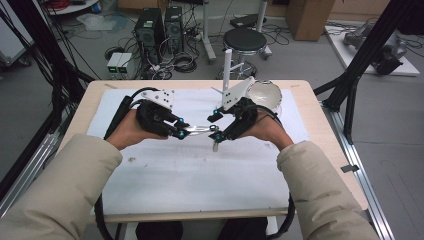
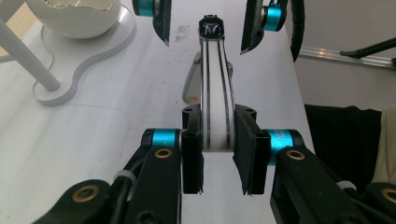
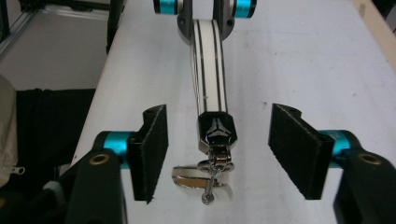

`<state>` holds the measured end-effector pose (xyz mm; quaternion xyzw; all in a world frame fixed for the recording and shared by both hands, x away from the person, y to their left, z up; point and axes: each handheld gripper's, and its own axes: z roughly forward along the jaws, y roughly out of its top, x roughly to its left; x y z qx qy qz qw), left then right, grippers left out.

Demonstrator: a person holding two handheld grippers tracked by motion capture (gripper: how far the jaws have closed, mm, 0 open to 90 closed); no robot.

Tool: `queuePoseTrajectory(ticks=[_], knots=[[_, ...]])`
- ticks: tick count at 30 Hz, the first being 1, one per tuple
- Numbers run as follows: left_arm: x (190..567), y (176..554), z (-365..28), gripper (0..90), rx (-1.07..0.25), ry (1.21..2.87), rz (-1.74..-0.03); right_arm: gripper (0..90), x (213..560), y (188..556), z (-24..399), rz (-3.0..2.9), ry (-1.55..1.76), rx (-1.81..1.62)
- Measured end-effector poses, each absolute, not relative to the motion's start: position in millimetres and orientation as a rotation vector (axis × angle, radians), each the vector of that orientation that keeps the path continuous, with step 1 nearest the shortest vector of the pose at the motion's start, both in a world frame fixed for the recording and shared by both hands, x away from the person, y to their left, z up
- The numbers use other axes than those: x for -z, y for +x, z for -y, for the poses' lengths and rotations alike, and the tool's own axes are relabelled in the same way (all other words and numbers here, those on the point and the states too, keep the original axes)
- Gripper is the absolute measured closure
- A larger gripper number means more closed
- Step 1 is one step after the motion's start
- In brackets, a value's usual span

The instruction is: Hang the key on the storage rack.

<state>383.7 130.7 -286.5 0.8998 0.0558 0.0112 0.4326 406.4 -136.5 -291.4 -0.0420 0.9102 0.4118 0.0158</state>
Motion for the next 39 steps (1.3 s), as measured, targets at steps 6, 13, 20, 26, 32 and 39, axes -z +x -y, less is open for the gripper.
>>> queuePoseTrajectory(ticks=[6, 13, 20, 26, 32, 39], knots=[[288.6, 382.3, -127.7, 73.6, -0.033, 2.274, -0.121, 46.6, 293.1, 405.4, 132.9, -2.879, -0.131, -1.226], [293.4, 382.0, -125.3, 73.6, -0.026, 2.299, -0.119, 55.7, 295.9, 405.0, 130.4, -2.921, -0.144, -1.151], [294.0, 382.3, -125.2, 73.5, -0.031, 2.308, -0.114, 73.0, 297.9, 401.7, 124.1, -2.916, -0.213, -1.079], [294.7, 382.2, -127.8, 73.5, -0.029, 2.295, -0.114, 74.0, 297.7, 399.3, 122.4, -2.908, -0.187, -1.076], [296.1, 382.7, -129.7, 73.3, -0.012, 2.275, -0.129, 74.3, 298.7, 400.4, 123.1, -2.918, -0.169, -1.112], [296.6, 383.7, -134.3, 65.0, -0.051, 2.214, -0.163, 74.4, 296.2, 400.9, 127.3, -2.931, -0.104, -1.150]])
